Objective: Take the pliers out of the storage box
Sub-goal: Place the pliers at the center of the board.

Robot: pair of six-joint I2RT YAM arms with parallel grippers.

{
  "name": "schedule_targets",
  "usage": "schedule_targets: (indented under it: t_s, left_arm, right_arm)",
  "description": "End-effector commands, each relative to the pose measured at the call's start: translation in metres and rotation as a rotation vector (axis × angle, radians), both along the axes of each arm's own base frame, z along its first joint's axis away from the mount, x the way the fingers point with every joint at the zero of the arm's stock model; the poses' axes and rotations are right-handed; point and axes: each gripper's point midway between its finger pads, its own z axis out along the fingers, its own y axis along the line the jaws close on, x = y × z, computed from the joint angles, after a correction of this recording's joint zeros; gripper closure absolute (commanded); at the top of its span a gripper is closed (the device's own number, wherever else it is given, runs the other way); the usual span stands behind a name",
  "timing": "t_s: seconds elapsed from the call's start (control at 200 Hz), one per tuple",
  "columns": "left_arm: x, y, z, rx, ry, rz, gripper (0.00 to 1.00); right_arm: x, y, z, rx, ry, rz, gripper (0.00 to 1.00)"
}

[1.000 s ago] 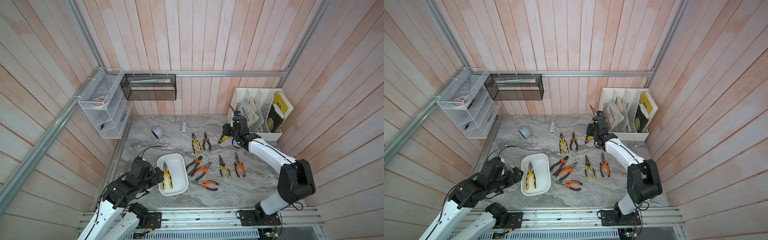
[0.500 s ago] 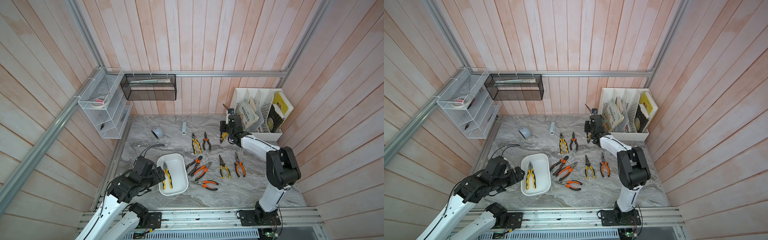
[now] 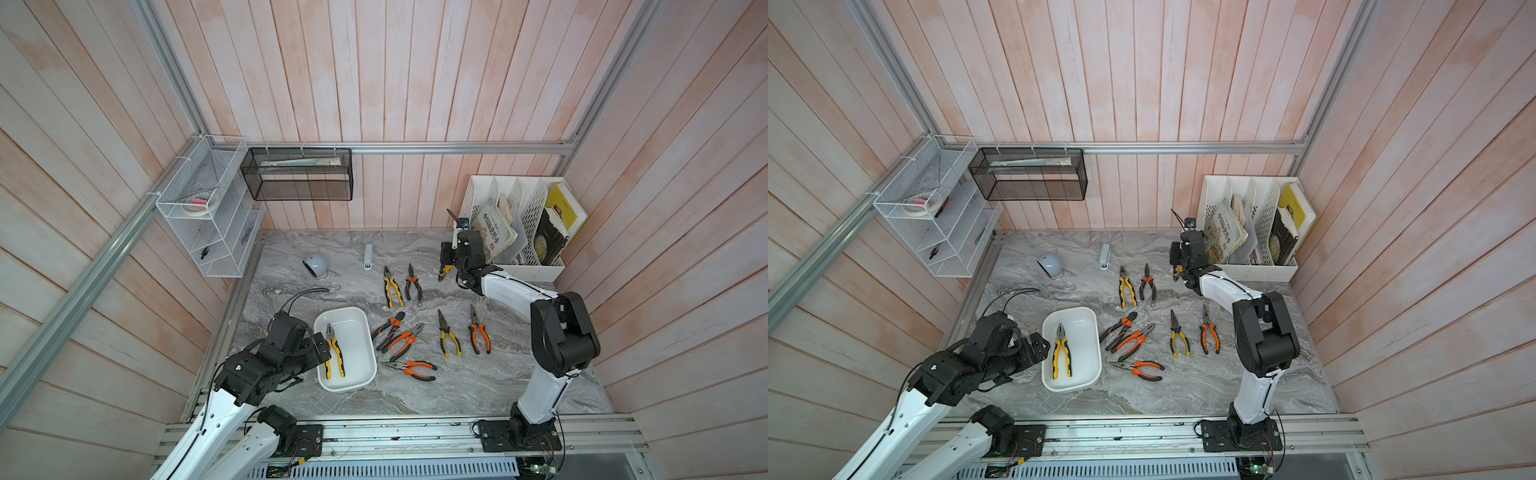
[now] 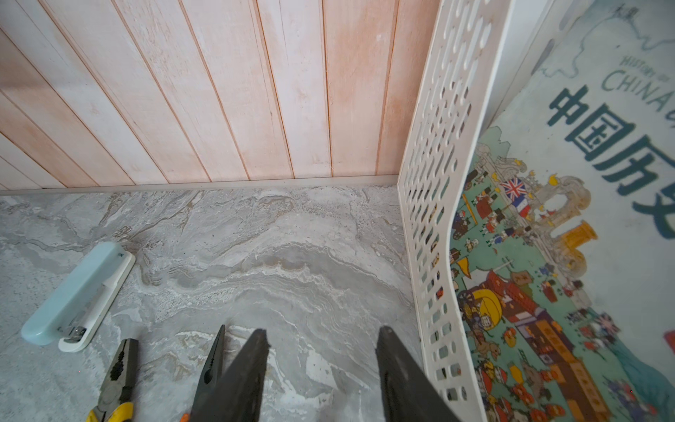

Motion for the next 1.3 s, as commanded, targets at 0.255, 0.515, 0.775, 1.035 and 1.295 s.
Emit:
schedule_targets:
  t_s: [0.255,0.515,0.775,1.035,1.295]
  left_arm:
    - [0.003,-0.007,-0.004,-0.039,-0.001,-0.004,0.00]
    - [0.003,-0.011,-0.003,-0.070,0.001,-0.001,0.00]
    - [0.000,-0.007,-0.002,-0.062,-0.007,0.006,0.00]
    - [0.003,-0.009,-0.004,-0.058,-0.003,-0.003,0.00]
    - [0.004,-0.010,-0.004,-0.056,-0.005,-0.008,0.00]
  right_arm:
    - [-0.090,-0.005,-0.061,0.077,0.242,0.002,0.79]
    - [-0.101,0.024,-0.098,0.062,0.473,0.100,0.71]
    - [-0.099,0.028,-0.098,0.017,0.591,0.114,0.62]
    - [-0.119,0.030,-0.102,0.036,0.665,0.138,0.75]
    - [-0.137,0.021,-0.127,-0.032,0.743,0.145,0.71]
